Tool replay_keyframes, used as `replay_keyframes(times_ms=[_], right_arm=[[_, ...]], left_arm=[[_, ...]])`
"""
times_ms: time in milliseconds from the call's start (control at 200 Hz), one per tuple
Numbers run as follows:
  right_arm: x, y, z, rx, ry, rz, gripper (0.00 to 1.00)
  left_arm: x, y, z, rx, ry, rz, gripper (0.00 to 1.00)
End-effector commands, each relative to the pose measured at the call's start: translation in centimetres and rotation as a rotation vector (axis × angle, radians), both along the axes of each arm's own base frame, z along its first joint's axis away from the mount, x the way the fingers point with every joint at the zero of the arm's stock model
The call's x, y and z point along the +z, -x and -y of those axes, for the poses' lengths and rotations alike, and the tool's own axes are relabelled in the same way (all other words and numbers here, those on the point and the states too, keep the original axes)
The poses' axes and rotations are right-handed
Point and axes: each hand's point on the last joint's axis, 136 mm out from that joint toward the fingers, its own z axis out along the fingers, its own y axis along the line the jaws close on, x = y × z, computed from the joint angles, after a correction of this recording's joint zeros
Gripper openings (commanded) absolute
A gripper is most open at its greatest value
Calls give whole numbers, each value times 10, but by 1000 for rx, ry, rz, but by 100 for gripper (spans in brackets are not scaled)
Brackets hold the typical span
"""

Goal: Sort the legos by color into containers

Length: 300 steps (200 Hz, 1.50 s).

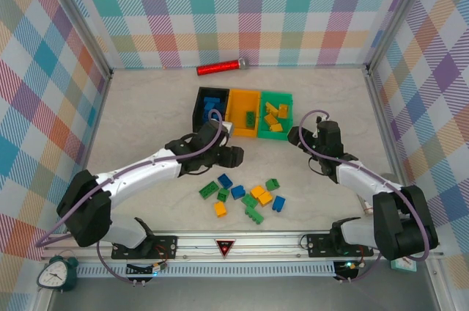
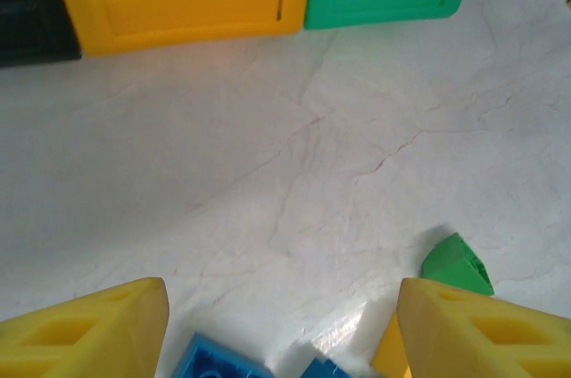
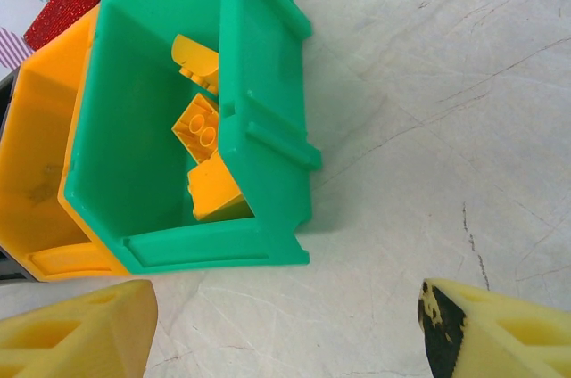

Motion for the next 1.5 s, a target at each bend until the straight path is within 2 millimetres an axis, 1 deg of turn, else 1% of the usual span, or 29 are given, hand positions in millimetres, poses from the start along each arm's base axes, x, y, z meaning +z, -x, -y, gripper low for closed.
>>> replay_keyframes(times_ms=[0,65,220,330,410,490,670,735,800,955,985,1045,1145,1200,1290,1350,1415,1495], right_arm=[[4,-3,-6,12,-14,25,77],[3,-3,-5,11,-11,22,77],[5,-3,-6,14,-11,28,77],[5,-4,-7,13,-11,26,77],[3,-3,-6,12,-8,23,77],[3,-3,-6,14,-8,22,77],[2,-3,-8,19,-9,21,77],[2,-4,-9,19,-8,21,77],[1,-3,-8,18,-4,16,77],[2,-3,-10,22,-7,19,77],[1,-3,-11,24,-9,17,77],[1,-3,-12,29,-11,18,77],[2,-4,-12,31,-3,18,77],[2,-4,-12,29,3,19,77],[2,-3,-11,29,9,18,77],[3,-3,-11,30,4,21,77],[4,-3,-12,30,4,23,77],[4,-3,-12,32,5,21,77]], left_arm=[[-6,16,-16,34,-19,-59,68],[-9,24,-23,40,-35,-89,67],[-20,48,-31,12,-63,-193,67],[-30,63,-44,24,-92,-249,67],[-37,70,-54,47,-108,-270,67],[-42,77,-57,57,-99,-294,67],[-49,96,-55,47,-49,-376,67],[-55,102,-58,50,-52,-400,67],[-62,107,-65,65,-79,-420,66],[-76,110,-89,129,-189,-431,68],[-79,110,-94,142,-221,-437,73],[-83,110,-102,164,-269,-441,74],[-87,104,-111,212,-303,-406,79],[-89,100,-108,218,-285,-392,79],[-92,97,-92,173,-231,-402,78],[-97,98,-84,134,-227,-424,78],[-102,99,-81,100,-252,-447,77],[-110,98,-83,85,-295,-456,75]])
